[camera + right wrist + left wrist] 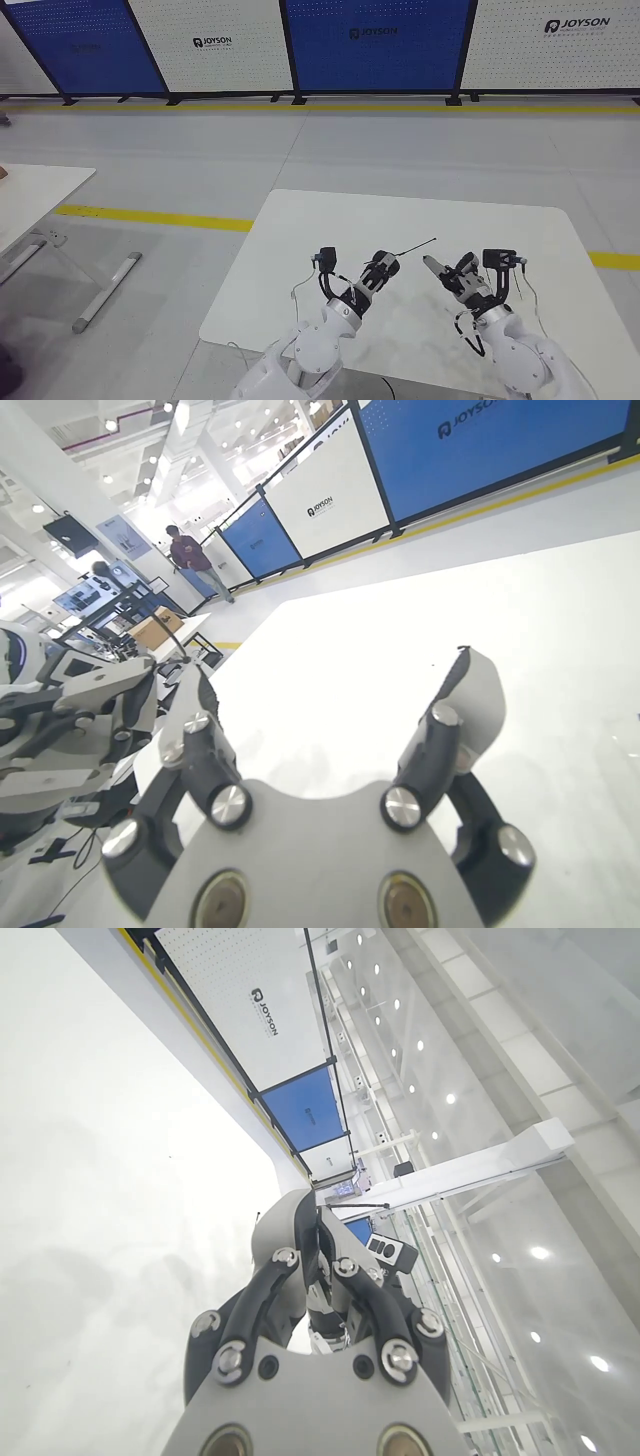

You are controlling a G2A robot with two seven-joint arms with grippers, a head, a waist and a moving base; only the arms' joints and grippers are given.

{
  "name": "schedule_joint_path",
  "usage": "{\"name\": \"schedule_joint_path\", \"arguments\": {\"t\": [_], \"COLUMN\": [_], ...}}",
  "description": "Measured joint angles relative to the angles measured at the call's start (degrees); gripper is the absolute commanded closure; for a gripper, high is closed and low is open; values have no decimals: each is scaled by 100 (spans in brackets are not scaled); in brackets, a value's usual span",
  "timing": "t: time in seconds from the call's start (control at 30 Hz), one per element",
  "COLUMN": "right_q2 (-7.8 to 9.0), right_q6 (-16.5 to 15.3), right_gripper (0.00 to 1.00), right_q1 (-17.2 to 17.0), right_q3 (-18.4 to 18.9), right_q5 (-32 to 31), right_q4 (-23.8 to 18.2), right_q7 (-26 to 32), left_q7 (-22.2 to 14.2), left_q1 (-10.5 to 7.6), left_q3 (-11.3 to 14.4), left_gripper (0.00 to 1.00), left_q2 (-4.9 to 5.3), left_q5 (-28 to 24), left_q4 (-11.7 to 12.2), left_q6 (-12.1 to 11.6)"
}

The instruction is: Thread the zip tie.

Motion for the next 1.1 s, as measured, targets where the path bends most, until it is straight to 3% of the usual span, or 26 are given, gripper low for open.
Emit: {"name": "schedule_joint_path", "arguments": {"t": [0.2,0.23,0.27,0.3,0.47,0.7,0.9,1.1], "right_q2": [-46,-52,-57,-63,-70,-66,-62,-62], "right_q6": [-113,-125,-136,-158,-275,-371,-468,-487], "right_gripper": [0,30,41,48,63,63,71,69], "right_q1": [79,94,110,129,156,134,109,102], "right_q3": [-266,-289,-308,-331,-378,-392,-420,-463], "right_q5": [-146,-124,-103,-76,-20,-88,-173,-309], "right_q4": [164,175,182,184,145,92,9,-18], "right_q7": [-59,-51,-44,-32,40,74,70,70], "left_q7": [104,114,126,140,170,163,137,186], "left_q1": [6,10,14,20,29,3,-23,-39], "left_q3": [13,12,11,12,25,61,113,122], "left_gripper": [100,100,100,100,100,100,100,100], "left_q2": [-9,-9,-9,-8,-12,-19,-27,-32], "left_q5": [20,37,56,75,107,175,240,310], "left_q4": [53,53,52,49,42,79,102,126], "left_q6": [-143,-155,-163,-170,-184,-143,-110,-96]}}
